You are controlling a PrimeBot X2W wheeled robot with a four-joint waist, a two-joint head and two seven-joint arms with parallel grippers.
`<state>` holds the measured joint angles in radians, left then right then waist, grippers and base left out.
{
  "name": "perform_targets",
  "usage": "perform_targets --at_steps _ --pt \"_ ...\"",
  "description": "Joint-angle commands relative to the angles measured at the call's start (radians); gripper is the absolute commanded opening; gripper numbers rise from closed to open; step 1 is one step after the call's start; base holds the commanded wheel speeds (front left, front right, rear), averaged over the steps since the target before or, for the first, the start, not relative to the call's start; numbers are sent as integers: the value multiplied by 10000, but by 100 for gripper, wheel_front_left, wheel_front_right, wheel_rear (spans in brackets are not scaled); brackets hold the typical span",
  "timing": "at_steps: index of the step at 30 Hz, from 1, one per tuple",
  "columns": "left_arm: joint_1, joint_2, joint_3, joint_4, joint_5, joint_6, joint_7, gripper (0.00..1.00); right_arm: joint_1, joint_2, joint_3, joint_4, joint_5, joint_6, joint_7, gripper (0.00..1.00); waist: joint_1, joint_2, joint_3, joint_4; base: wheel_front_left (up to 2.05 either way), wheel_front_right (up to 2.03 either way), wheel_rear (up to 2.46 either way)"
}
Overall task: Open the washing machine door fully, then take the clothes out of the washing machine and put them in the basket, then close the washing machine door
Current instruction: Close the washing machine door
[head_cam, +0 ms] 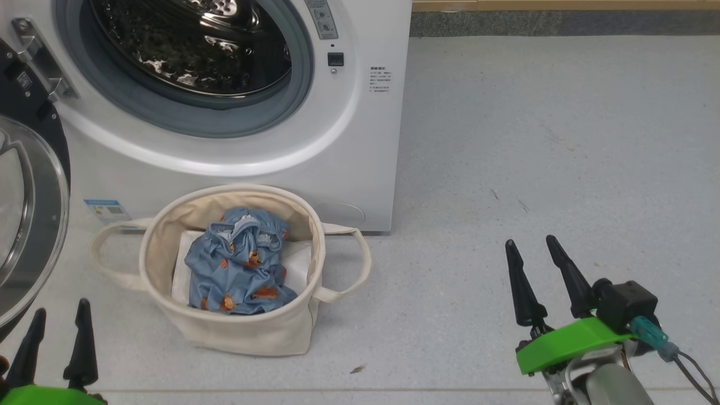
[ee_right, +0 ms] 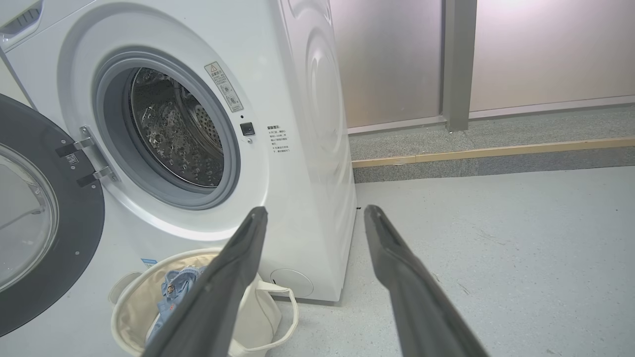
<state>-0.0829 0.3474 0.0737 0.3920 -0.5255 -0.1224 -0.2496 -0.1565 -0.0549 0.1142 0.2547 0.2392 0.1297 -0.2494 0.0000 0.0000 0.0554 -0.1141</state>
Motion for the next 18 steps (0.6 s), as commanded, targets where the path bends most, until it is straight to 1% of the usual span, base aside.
perform_targets --at_steps 1,8,11,14,18 --pt "-364 355 511 -362 115 81 -120 100 -262 18 210 -363 -43 10 -124 100 0 0 6 5 0 0 0" --pt "-250 277 828 -641 428 225 -121 100 -295 27 214 -396 -18 10 -124 100 0 0 59 115 0 0 0" --pt "-314 166 1196 -846 475 404 -121 100 -357 31 236 -430 -10 10 -124 100 0 0 125 260 0 0 0" --pt "-292 51 1453 -916 526 461 -121 100 -370 34 249 -420 2 10 -124 100 0 0 110 511 0 0 0" --pt "-248 -84 1752 -925 563 549 -121 100 -353 38 301 -372 11 10 -124 100 0 0 33 1170 0 0 0"
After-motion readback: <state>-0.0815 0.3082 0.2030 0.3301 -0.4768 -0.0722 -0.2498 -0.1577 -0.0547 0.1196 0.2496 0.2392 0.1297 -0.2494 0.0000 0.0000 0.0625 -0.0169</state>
